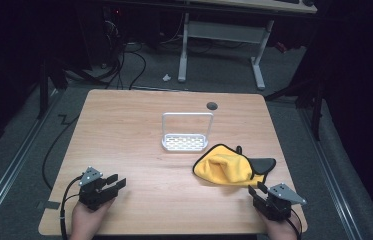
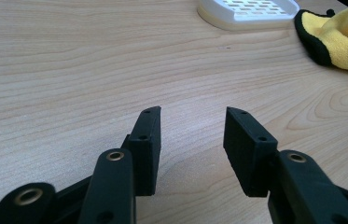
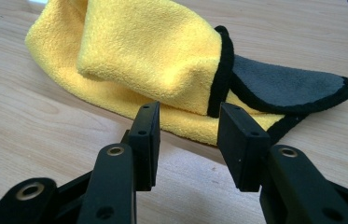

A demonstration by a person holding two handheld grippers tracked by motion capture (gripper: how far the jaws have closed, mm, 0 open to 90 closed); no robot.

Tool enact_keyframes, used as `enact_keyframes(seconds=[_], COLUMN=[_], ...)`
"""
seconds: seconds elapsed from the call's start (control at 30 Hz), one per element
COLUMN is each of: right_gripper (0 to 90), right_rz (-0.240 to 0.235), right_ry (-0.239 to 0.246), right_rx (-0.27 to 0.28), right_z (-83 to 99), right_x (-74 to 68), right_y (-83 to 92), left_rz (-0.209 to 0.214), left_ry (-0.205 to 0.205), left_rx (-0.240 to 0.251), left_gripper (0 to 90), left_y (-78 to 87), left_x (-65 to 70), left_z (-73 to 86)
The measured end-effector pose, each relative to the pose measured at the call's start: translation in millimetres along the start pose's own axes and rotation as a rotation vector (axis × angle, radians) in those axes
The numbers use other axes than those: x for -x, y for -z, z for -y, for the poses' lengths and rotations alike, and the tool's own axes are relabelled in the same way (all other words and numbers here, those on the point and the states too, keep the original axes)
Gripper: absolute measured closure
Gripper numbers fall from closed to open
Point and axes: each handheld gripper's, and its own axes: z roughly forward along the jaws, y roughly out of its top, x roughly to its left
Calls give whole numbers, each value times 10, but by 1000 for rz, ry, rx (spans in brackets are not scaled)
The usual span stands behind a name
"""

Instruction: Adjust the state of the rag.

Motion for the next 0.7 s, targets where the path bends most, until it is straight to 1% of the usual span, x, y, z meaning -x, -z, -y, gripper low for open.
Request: enact_keyframes(seconds=[0.2,0.4,0.5,0.57,0.63,0.7], right_gripper=[599,597,597,590,590,589], right_rz=[3,9,5,-31,-21,-17], right_ry=[-7,-19,-27,-54,-55,-73], right_rx=[1,6,9,26,31,46], right_z=[11,9,5,-20,-79,-186], right_x=[38,71,71,80,88,132], right_y=[17,36,40,36,32,25], left_rz=[4,6,7,9,9,12], left_ry=[-9,-16,-19,-14,-14,-17], left_rx=[-13,-14,-13,-12,-12,-15], left_gripper=[569,571,572,572,572,572], left_y=[-29,-30,-28,-25,-27,-31], left_x=[27,47,50,51,54,60], left_z=[3,1,-2,-2,0,1])
